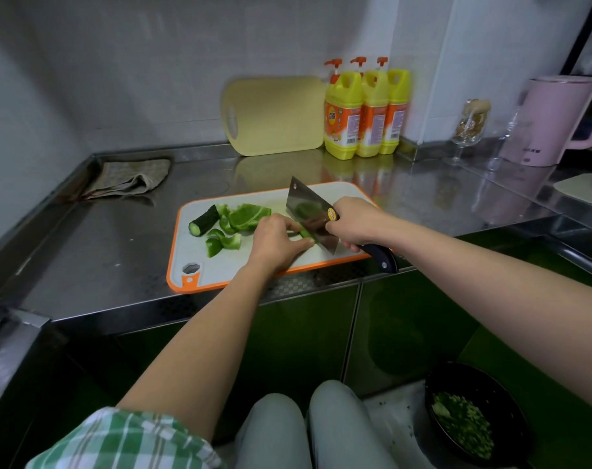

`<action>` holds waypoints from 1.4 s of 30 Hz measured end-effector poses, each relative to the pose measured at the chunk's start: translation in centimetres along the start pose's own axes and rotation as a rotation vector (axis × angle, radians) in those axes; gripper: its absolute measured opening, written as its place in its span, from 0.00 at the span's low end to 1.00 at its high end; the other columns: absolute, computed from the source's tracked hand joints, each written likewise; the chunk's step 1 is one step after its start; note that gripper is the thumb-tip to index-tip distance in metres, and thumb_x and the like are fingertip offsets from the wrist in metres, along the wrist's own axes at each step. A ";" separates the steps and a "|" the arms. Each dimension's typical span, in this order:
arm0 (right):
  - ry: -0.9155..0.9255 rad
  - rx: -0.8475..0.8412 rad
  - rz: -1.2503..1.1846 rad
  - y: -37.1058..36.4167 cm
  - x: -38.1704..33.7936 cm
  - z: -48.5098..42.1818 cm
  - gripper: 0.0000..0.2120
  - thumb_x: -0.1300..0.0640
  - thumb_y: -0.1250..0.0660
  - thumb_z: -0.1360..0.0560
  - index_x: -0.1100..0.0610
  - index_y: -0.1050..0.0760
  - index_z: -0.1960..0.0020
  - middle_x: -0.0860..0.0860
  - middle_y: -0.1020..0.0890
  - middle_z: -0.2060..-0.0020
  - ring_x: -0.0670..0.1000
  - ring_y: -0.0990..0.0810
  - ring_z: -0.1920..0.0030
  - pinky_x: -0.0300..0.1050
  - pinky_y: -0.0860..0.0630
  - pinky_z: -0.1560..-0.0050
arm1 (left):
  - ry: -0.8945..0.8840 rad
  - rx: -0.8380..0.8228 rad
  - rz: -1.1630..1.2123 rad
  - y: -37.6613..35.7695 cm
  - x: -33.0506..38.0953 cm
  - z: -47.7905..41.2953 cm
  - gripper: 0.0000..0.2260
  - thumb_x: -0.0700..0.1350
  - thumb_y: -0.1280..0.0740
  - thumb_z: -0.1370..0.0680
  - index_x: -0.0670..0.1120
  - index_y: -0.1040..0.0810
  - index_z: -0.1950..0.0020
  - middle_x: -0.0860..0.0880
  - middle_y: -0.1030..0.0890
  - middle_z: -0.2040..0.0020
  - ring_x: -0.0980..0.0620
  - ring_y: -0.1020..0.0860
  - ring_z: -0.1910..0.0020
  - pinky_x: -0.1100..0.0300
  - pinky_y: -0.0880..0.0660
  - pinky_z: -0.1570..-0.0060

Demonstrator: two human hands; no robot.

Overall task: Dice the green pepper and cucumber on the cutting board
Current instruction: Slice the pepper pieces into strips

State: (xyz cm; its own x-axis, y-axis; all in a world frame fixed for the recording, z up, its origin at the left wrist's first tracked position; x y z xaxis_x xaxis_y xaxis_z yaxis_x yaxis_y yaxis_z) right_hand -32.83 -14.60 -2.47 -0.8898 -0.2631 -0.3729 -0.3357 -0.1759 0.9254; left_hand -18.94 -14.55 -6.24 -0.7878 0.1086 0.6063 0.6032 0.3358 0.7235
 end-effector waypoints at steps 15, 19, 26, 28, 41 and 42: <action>0.012 -0.033 0.108 -0.5 -1.1 -0.4 0.09 0.67 0.42 0.28 0.62 0.29 0.66 0.58 0.23 0.74 0.53 0.25 0.77 0.39 0.30 0.74 | -0.015 0.001 -0.015 0.0 0.3 -0.1 0.17 0.51 0.22 0.31 0.42 0.16 0.49 0.46 0.18 0.48 0.46 0.22 0.46 0.51 0.24 0.45; -0.019 -0.017 0.210 -0.8 -2.1 -1.1 0.05 0.68 0.37 0.30 0.63 0.23 0.61 0.55 0.25 0.81 0.52 0.26 0.76 0.39 0.29 0.72 | -0.030 0.009 -0.011 0.1 0.3 0.0 0.16 0.52 0.22 0.33 0.42 0.15 0.53 0.46 0.17 0.52 0.45 0.21 0.50 0.51 0.23 0.48; -0.079 0.094 0.025 -0.6 -0.8 -2.3 0.11 0.65 0.40 0.26 0.61 0.31 0.66 0.56 0.26 0.77 0.53 0.26 0.77 0.38 0.32 0.75 | -0.034 0.014 0.011 0.4 0.5 0.1 0.15 0.50 0.22 0.32 0.41 0.15 0.52 0.45 0.16 0.51 0.47 0.20 0.49 0.51 0.22 0.47; -0.096 0.109 -0.058 -0.5 0.3 -2.4 0.09 0.65 0.41 0.25 0.61 0.31 0.65 0.57 0.25 0.76 0.55 0.24 0.76 0.39 0.30 0.74 | -0.028 0.012 0.019 0.5 0.5 0.2 0.15 0.49 0.23 0.31 0.41 0.15 0.51 0.45 0.16 0.49 0.47 0.20 0.49 0.52 0.22 0.46; -0.004 0.025 0.003 -0.4 -0.4 -0.3 0.10 0.64 0.42 0.25 0.60 0.31 0.65 0.61 0.19 0.69 0.56 0.23 0.73 0.40 0.30 0.72 | -0.005 -0.011 -0.023 0.1 0.2 0.2 0.14 0.47 0.26 0.30 0.42 0.16 0.48 0.45 0.17 0.47 0.45 0.22 0.45 0.52 0.25 0.44; -0.001 0.027 0.010 -0.4 -0.5 -0.3 0.09 0.64 0.42 0.25 0.60 0.31 0.65 0.61 0.19 0.69 0.56 0.23 0.73 0.40 0.29 0.71 | -0.005 -0.009 -0.025 0.2 0.2 0.2 0.14 0.47 0.25 0.30 0.42 0.16 0.48 0.45 0.17 0.47 0.45 0.22 0.45 0.53 0.25 0.44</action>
State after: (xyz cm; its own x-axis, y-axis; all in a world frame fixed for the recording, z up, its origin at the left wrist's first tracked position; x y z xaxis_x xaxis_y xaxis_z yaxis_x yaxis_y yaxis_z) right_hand -32.19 -14.71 -2.71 -0.8937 -0.2634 -0.3632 -0.3348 -0.1473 0.9307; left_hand -18.99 -14.31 -6.06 -0.8033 0.1052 0.5862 0.5842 0.3304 0.7413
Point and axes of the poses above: each hand's wrist, its own z-axis away from the middle knuckle, its own y-axis out of the back of the hand, x = y × z, the point moved 10 cm from there along -z, towards the middle knuckle
